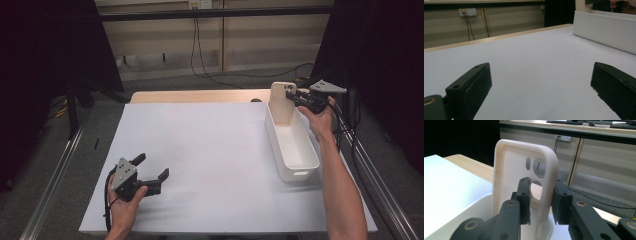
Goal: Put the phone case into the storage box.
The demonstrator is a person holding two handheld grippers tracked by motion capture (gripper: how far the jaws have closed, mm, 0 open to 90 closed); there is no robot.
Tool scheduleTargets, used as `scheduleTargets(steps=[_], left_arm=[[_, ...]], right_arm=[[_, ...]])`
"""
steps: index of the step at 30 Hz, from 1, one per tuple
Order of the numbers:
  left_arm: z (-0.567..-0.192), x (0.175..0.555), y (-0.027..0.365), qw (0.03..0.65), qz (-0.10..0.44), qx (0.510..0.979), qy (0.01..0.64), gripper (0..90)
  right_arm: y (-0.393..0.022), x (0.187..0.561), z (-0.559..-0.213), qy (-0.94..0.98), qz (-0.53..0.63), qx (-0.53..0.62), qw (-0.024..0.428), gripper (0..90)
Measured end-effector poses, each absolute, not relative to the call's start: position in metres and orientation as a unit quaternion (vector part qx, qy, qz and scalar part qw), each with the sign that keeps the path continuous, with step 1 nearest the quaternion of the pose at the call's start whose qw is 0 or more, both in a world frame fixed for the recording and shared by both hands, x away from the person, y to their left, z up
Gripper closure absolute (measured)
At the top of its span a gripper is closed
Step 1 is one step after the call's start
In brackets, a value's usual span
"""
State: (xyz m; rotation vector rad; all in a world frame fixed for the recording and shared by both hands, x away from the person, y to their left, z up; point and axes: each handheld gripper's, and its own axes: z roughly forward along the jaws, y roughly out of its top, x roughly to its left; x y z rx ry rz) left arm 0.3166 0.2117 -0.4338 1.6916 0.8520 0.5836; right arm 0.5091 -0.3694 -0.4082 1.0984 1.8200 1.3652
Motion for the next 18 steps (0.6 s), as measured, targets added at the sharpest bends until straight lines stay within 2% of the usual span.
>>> scheduleTargets(steps=[18], left_arm=[[-0.4349,0.3177,0.2112,0.547,0.244,0.713,0.364,3.5]], right_arm=[[-0.3672,0.5141,-0.4074,0.681,0.509,0.429,0.305,66.0]])
